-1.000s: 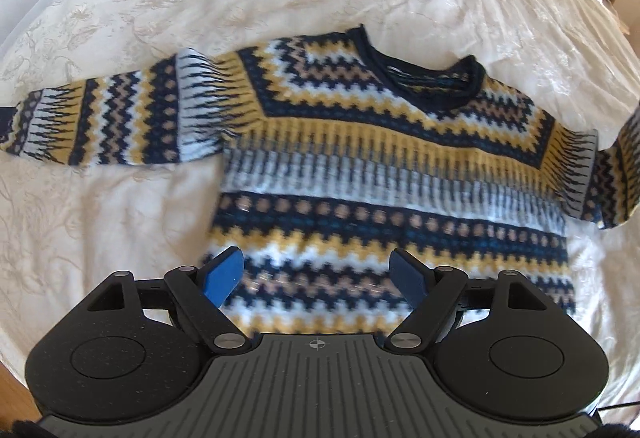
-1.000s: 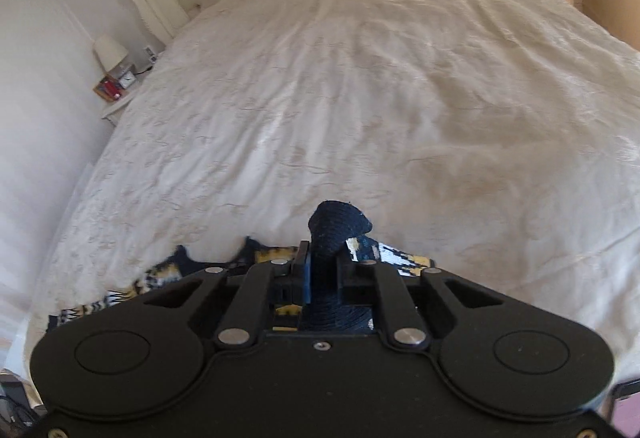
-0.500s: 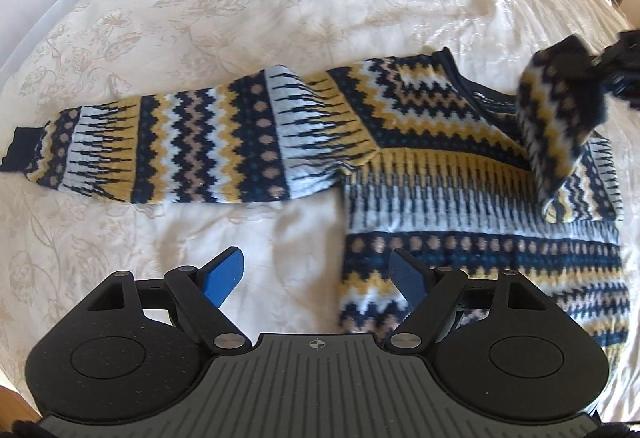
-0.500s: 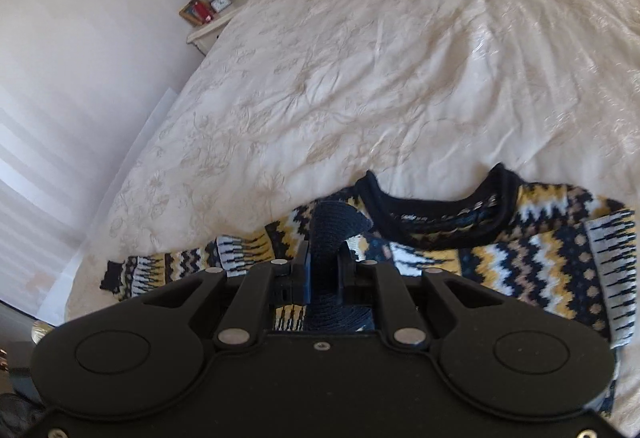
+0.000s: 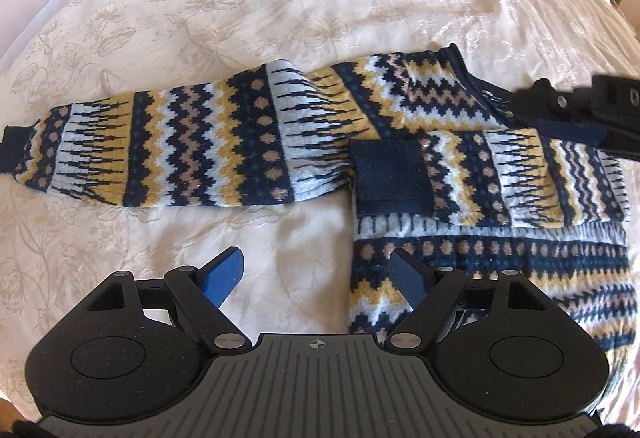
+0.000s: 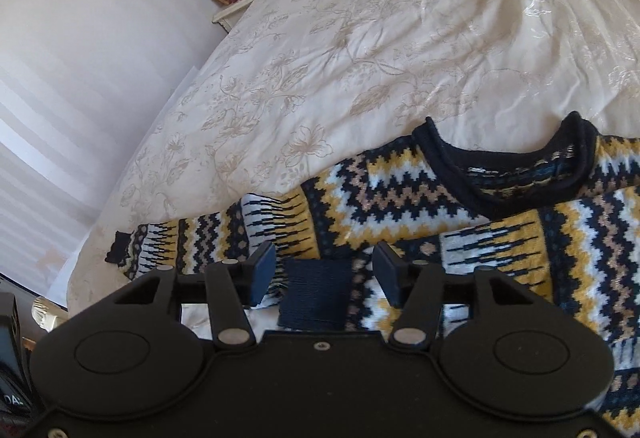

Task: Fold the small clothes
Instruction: 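Fold the held sleeve across the sweater body with the right gripper, then lay the sleeve cuff on the body and open the right gripper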

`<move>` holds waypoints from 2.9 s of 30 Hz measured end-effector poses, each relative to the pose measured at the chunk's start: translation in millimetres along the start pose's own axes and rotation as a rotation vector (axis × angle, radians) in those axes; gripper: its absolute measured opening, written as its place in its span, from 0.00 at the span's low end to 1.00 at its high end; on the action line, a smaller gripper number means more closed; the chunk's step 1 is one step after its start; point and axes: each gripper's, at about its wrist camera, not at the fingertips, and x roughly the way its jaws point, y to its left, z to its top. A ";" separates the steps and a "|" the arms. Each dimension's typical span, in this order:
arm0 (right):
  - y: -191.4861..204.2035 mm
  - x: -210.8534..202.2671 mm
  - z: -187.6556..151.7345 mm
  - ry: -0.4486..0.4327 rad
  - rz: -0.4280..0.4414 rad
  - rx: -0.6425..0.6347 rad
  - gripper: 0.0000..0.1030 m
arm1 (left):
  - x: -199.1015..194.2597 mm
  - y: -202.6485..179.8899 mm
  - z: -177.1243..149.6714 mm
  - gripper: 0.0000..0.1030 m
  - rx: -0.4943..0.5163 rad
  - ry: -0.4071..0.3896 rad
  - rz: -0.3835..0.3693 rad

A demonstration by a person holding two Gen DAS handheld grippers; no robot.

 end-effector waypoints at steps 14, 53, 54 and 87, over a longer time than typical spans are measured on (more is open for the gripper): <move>-102.2 -40.8 -53.3 0.067 -0.287 0.025 0.74 | 31.9 -66.7 22.2 0.66 0.075 -0.016 -0.040; -244.9 7.9 -5.9 0.127 -0.429 0.144 1.00 | 119.8 -108.0 31.9 1.00 0.157 -0.019 0.057; -246.6 6.3 -5.4 0.125 -0.421 0.147 1.00 | 118.8 -107.5 31.9 1.00 0.157 -0.020 0.057; -255.0 -47.4 -19.4 -0.004 -0.405 0.233 0.68 | 115.4 -110.8 29.1 1.00 0.170 -0.013 0.072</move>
